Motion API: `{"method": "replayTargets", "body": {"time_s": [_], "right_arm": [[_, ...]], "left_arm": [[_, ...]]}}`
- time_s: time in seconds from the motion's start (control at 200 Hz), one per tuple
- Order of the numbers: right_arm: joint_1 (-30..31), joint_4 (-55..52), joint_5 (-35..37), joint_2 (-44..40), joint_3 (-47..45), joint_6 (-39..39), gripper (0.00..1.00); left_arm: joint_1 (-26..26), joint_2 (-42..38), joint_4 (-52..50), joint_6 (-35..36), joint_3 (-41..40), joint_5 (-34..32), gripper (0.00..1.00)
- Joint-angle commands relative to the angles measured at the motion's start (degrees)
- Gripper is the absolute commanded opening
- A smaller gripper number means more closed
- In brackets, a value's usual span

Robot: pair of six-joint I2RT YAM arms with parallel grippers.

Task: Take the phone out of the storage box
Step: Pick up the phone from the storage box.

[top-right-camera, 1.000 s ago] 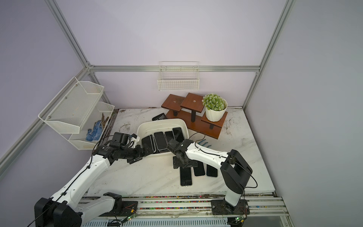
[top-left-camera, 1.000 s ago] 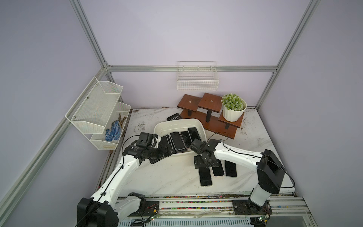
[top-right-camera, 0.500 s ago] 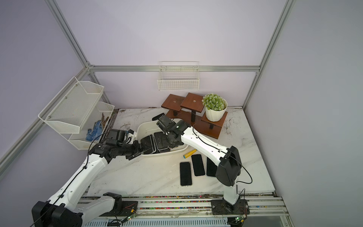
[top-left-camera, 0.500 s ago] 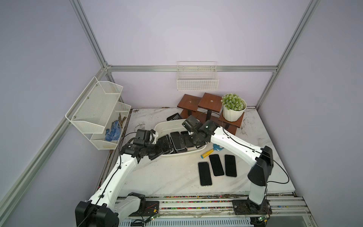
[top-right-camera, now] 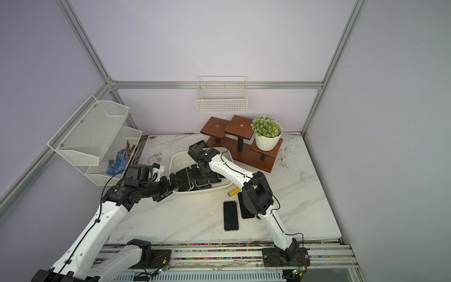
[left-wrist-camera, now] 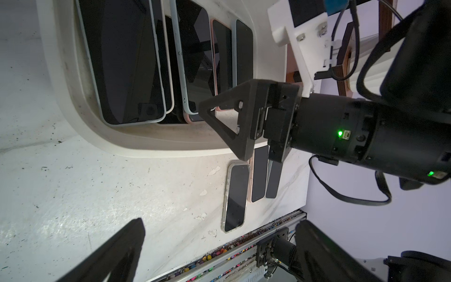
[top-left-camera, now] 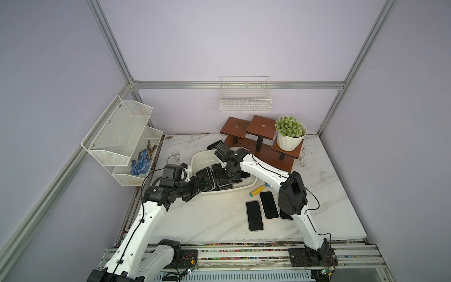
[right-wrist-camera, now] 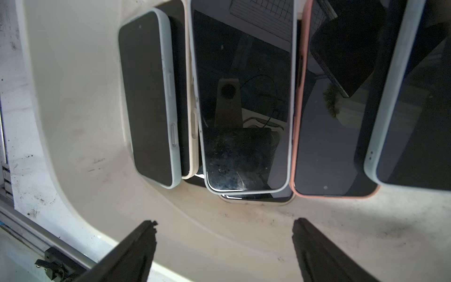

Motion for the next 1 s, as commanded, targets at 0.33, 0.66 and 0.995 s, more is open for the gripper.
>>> {"method": "replayTargets", "body": {"time_s": [0.33,0.66,0.995], "right_arm": [[-3.8,2.5,3.7,-15.7,-13.2,1.8,0.76],[-5.3,2.2,5.2,-33.4,-23.6,2.3,0.68],[-5.6,2.7,5.9,-38.3,-26.1,3.6,0.61]], "left_arm": [[0.9,22.4,18.0,0.8,8.1,1.1,0.91],[1.6,39.7,15.1,8.7,19.2,2.4,0.73],[1.9,45.9,16.1,10.5,20.5,4.5,0.69]]}}
